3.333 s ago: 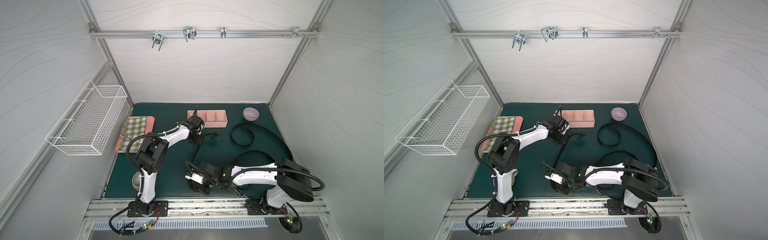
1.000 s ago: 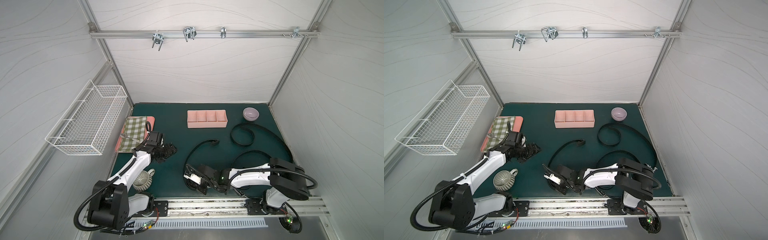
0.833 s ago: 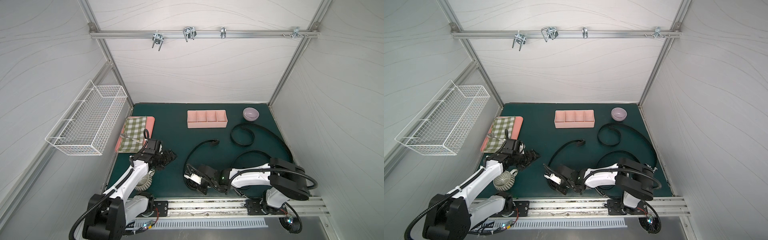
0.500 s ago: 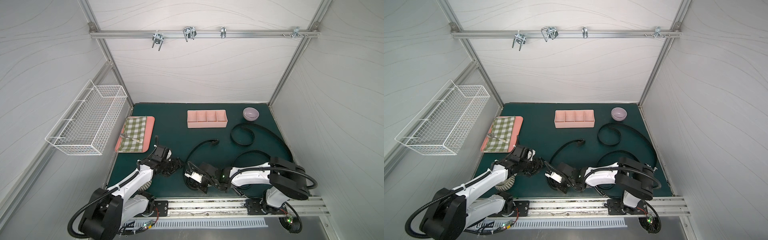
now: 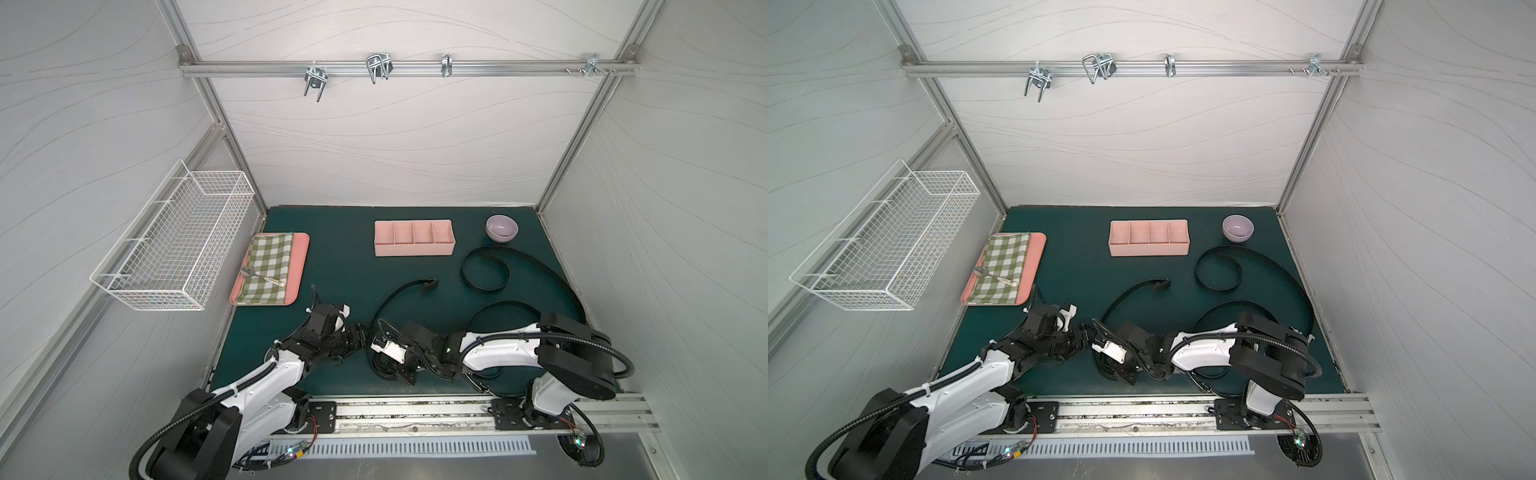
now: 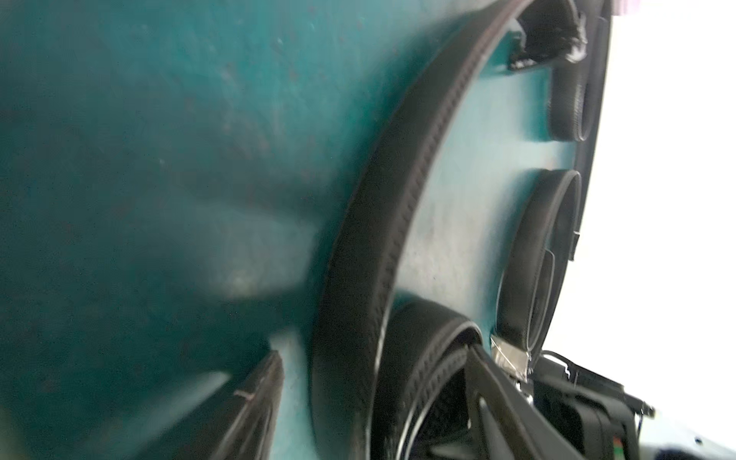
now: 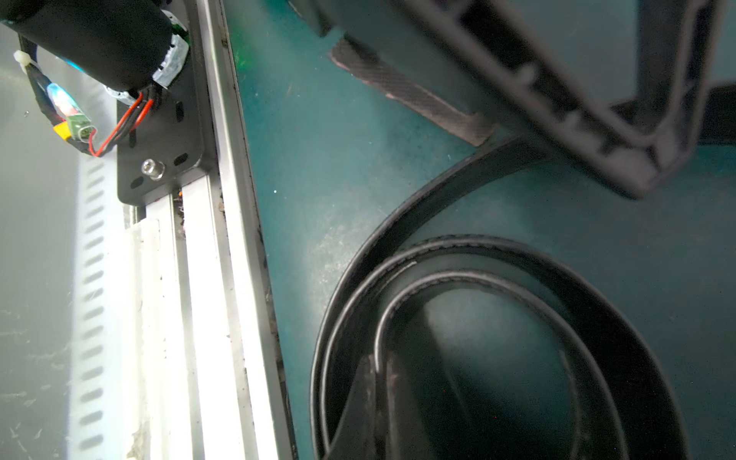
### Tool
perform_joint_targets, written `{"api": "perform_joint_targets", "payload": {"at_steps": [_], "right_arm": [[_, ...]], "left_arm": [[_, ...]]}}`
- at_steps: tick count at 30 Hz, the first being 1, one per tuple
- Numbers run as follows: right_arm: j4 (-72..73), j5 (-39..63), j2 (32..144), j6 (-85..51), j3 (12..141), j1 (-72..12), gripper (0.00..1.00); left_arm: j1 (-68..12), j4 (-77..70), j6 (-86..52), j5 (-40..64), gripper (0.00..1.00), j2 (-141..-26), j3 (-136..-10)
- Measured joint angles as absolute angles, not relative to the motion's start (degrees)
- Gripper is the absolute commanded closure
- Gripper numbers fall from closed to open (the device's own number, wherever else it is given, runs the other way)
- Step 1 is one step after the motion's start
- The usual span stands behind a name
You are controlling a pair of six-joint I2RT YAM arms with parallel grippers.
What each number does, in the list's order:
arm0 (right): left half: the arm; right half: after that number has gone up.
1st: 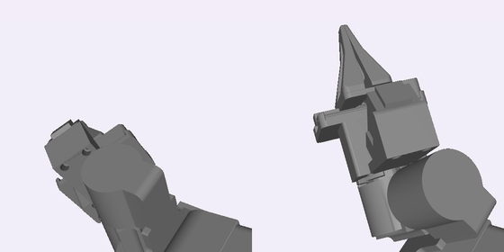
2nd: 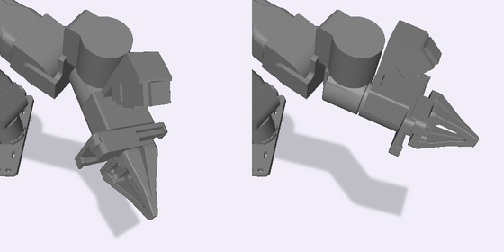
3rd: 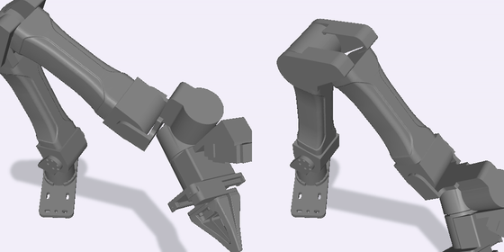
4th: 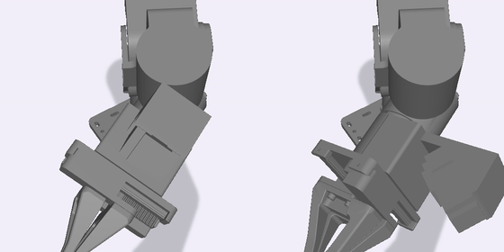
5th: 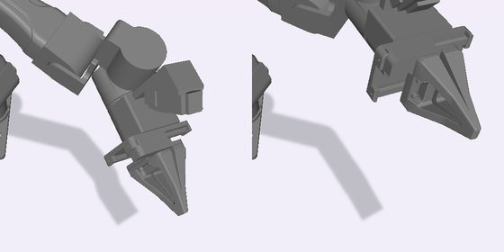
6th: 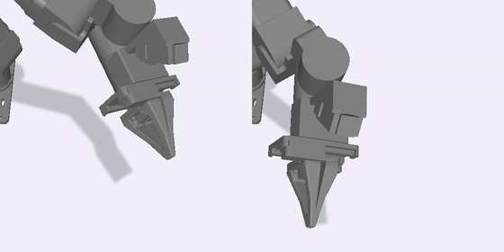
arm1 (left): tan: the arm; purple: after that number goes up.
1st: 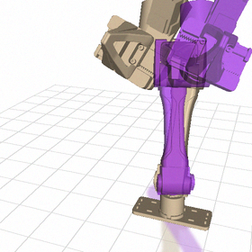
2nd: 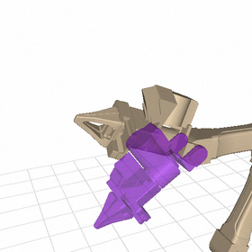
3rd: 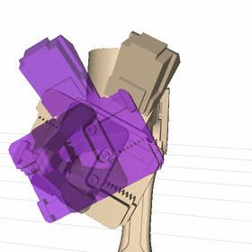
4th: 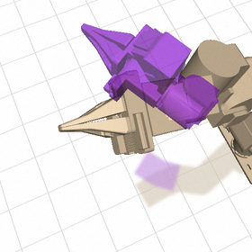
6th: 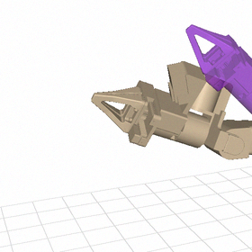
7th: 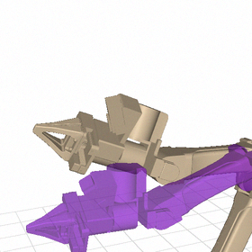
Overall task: Place the belts into the storage roll
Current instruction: Roll the belt at the center of the board.
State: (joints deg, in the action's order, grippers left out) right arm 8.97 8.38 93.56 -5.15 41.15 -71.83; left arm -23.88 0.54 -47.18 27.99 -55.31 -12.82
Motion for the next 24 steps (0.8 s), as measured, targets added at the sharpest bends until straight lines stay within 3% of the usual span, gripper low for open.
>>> {"api": "perform_joint_targets", "payload": {"at_steps": [9, 13, 19, 24], "right_arm": [[9.28, 9.54, 93.56, -5.67, 40.86, -71.13, 0.94], [9.45, 9.72, 93.56, -6.07, 40.77, -71.05, 0.93], [9.5, 9.93, 93.56, -6.2, 40.73, -70.96, 0.93], [9.5, 10.09, 93.58, -6.2, 40.73, -70.87, 0.93]], "left_arm": [[-26.7, 5.28, -44.51, 28.45, 0.29, -48.05, -12.69], [-27.18, 7.18, -43.13, 28.58, 0.37, -49.93, -12.36], [-27.33, 5.93, -42.11, 30.09, 0.37, -51.81, -11.38], [-28.25, 3.11, -40.29, 32.64, 0.44, -55.86, -11.84]]}}
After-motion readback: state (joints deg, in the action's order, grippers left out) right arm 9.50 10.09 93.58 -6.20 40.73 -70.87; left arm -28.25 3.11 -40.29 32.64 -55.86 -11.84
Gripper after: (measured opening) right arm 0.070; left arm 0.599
